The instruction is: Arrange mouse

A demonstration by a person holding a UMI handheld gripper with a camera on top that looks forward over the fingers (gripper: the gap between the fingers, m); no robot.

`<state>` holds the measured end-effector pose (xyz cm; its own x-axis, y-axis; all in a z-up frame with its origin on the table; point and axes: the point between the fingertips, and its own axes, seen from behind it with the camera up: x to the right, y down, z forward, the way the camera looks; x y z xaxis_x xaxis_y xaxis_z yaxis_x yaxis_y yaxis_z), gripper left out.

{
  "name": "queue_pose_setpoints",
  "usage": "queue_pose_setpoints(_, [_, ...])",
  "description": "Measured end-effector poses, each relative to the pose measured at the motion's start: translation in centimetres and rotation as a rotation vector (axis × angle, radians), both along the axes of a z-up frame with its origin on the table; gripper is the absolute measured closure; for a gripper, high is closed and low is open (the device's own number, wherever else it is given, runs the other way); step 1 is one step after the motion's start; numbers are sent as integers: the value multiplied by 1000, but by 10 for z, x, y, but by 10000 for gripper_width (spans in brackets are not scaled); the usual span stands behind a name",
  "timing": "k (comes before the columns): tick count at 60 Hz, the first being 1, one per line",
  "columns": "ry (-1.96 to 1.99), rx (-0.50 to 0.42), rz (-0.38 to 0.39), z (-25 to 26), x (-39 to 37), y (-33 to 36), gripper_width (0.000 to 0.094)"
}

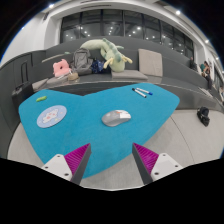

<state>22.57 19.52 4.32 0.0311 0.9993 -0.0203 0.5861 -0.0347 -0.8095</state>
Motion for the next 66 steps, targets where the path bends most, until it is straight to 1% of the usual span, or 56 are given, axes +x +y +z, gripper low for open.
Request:
queue_pose_setpoints(4, [3,0,11,-7,-16,0,87])
queue_pose_setpoints(14, [16,-19,10,-26,-68,0,88])
queue_pose_setpoints(27, [46,-18,20,-40,-125,0,83])
queue_pose_setpoints(39, [39,-6,29,-56,-162,-1,82])
queue_pose_setpoints(45, [44,14,18,-58,-183,4,69])
queue_pose_setpoints(53, [41,0,12,-57,-210,4,70])
queue_pose_setpoints(66, [36,1,39,-59,-255,-5,71])
